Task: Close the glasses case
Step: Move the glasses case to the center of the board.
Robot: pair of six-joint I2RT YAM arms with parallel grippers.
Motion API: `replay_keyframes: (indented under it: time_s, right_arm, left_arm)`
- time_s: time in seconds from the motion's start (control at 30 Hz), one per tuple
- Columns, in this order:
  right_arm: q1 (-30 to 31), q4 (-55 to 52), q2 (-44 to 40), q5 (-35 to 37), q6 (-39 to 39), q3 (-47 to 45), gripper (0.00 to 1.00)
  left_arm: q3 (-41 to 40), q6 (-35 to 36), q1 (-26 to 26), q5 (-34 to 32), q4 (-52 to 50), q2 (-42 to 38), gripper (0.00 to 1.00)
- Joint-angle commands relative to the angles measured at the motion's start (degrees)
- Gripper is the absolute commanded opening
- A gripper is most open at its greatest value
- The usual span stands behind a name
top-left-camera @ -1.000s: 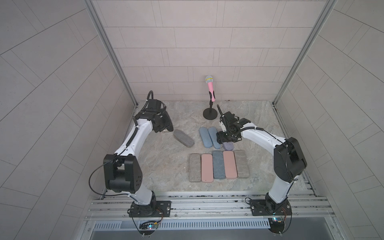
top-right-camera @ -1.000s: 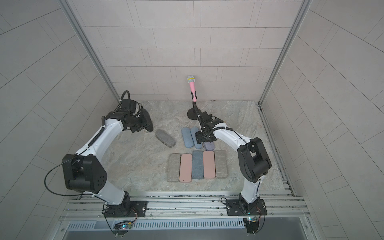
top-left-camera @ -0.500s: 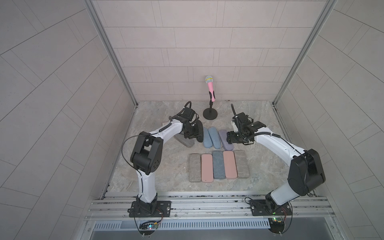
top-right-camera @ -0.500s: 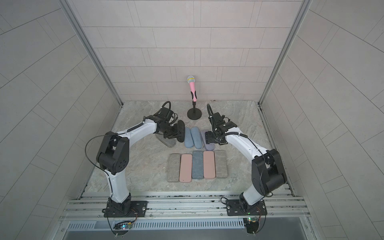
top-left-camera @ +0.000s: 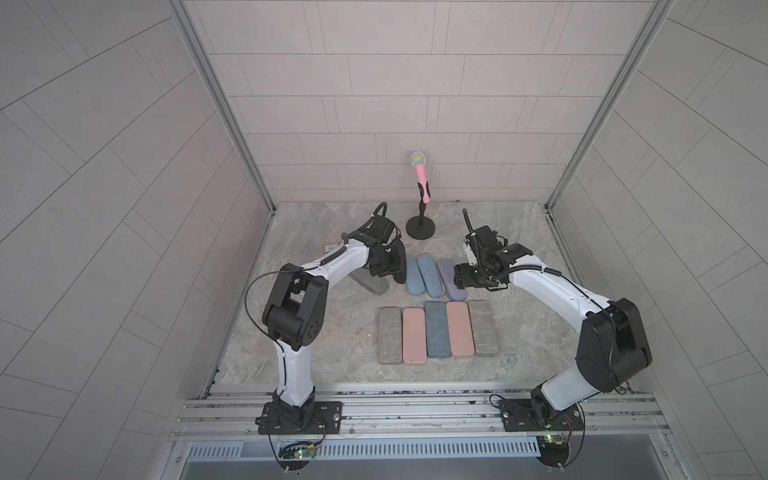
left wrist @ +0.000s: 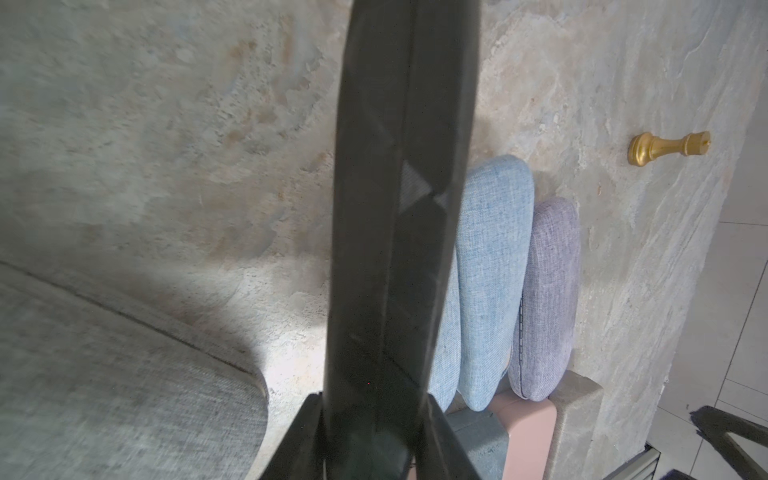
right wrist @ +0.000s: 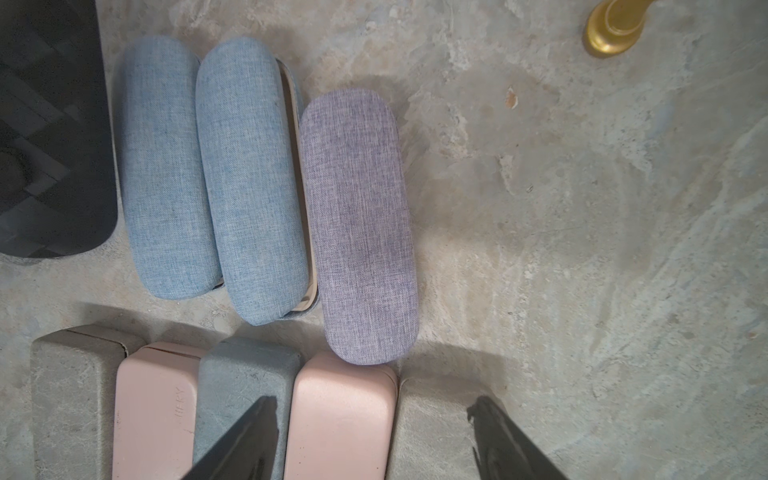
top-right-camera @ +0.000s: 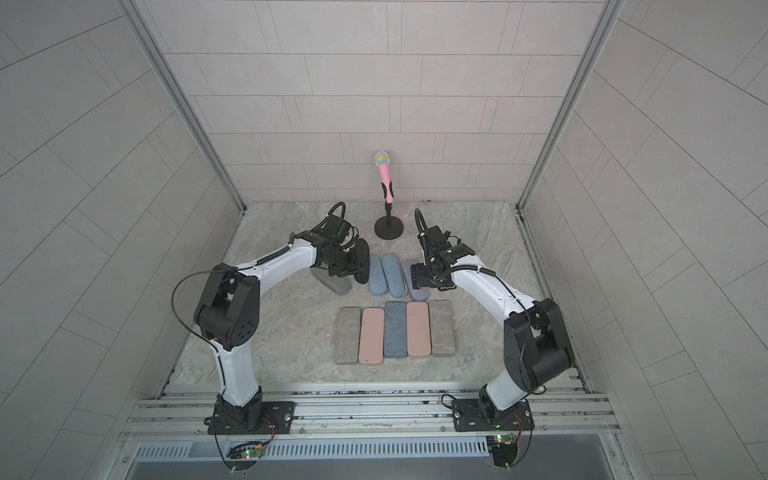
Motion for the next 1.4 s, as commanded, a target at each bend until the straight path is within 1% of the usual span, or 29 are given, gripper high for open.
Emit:
replay_keyframes:
  time_s: [0.0,0.23,0.37,0.7,0.9,1.07,1.23,1.33,1.37]
  right_arm:
    - [-0.13,0.18,-0.96,0.72,0.46,-0.94,0.76]
    - [-0.16,0.54,-0.68,0.27,0.73,-1.55,0.76]
    - [-0.17,0.4,-0.81,0.41,0.62,-1.56,0.76]
    - [-0.19,0.15,-0.94,0.49,0.74,-1.56,0.77]
    - [-0.18,-0.18,-1.1,1.19,0.92,-1.73,0.77]
    - [-0.33,0.06,-0.79,1.67,1.47,-1.8,0.77]
    - [-0.78,0.24,-0.59,1.82,2.04,-1.61,0.77]
    - [-0.88,0.24,-0.35,1.78,2.2,-1.64,0.77]
    - [-0.88,0.29,-0.29,1.69,2.21,-1.59,0.77]
  left_arm:
    - [-0.12,0.53,-0.04,-3.43,-0.9,-4.06,0.1]
    - [-1.4,0.15,-0.02,-4.19,-0.23,-1.56,0.07]
    - [-2.97,-1.22,-0.02,-2.67,1.82,0.35,0.06]
    - [-5.57,-2.98,-0.36,-0.58,4.85,1.77,0.06]
    - [-5.57,-3.59,-1.83,2.75,6.9,3.88,0.05]
    - [-5.33,-4.23,-3.7,3.55,7.97,4.55,0.05]
    - [-5.13,-4.06,-3.94,3.81,8.06,4.37,0.05]
    - [-5.21,-3.85,-3.88,3.98,7.97,4.18,0.06]
    - [-5.17,-3.7,-3.89,3.93,7.81,4.15,0.1]
